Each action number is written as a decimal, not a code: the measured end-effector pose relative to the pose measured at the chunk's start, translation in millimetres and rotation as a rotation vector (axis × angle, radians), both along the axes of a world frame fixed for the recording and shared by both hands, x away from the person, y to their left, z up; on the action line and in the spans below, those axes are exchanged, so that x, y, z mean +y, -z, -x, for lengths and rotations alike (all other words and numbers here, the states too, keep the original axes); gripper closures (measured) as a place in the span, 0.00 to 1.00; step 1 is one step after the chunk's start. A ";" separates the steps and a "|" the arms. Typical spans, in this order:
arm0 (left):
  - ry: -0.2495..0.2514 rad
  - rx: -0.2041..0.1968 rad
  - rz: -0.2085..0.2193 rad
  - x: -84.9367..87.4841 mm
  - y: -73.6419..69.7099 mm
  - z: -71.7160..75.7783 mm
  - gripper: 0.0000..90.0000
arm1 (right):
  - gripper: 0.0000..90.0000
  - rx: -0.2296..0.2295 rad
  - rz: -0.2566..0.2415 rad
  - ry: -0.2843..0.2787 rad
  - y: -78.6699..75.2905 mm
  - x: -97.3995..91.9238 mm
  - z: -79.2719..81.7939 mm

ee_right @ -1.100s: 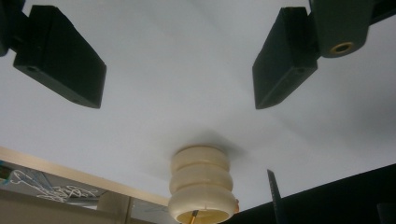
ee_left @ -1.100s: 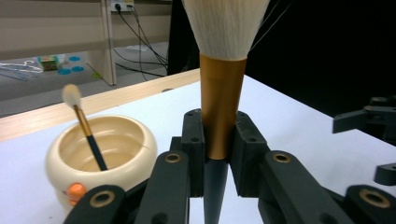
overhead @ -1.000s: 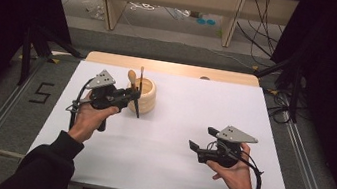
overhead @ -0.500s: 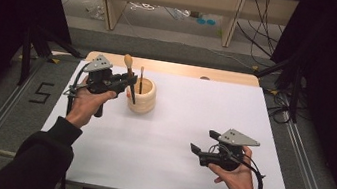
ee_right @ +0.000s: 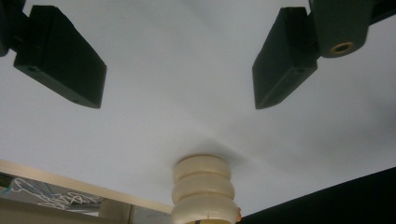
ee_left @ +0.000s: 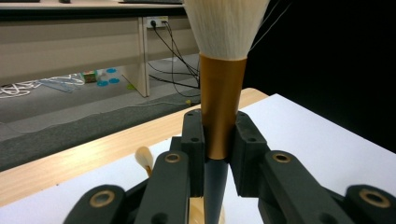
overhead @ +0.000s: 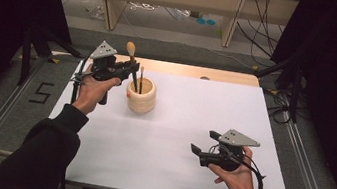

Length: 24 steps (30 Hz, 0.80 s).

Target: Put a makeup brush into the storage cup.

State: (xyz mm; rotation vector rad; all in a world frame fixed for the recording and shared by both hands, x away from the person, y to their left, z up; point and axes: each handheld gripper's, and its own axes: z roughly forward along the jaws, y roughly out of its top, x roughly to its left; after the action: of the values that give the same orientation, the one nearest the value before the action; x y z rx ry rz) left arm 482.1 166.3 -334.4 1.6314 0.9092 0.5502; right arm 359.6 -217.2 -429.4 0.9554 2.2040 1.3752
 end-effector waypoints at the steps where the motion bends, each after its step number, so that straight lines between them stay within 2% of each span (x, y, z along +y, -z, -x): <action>1: -0.005 -0.001 0.003 -0.4 0.0 -2.1 0.86 | 0.21 0.000 -0.001 0.000 -0.1 0.1 0.0; 10: -0.032 -0.003 -0.001 -0.6 5.5 -17.1 0.86 | 0.21 0.005 0.000 -0.004 -0.2 -0.1 -0.2; 11: -0.038 0.004 0.012 -1.3 6.7 -18.6 0.86 | 0.21 0.005 0.000 -0.004 -0.2 -0.1 -0.2; 14: -0.038 0.001 0.009 -1.6 9.0 -21.9 0.86 | 0.21 -0.005 -0.014 -0.008 1.0 1.1 -1.1; 24: -0.047 0.003 -0.001 -6.0 18.3 -31.1 0.86 | 0.21 0.002 -0.014 -0.011 0.8 1.1 -1.0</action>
State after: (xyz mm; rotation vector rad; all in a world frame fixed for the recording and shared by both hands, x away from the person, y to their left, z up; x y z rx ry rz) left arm 513.2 160.2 -352.7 1.6158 0.9520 0.5805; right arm 360.6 -216.1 -430.2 0.9513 2.2067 1.3968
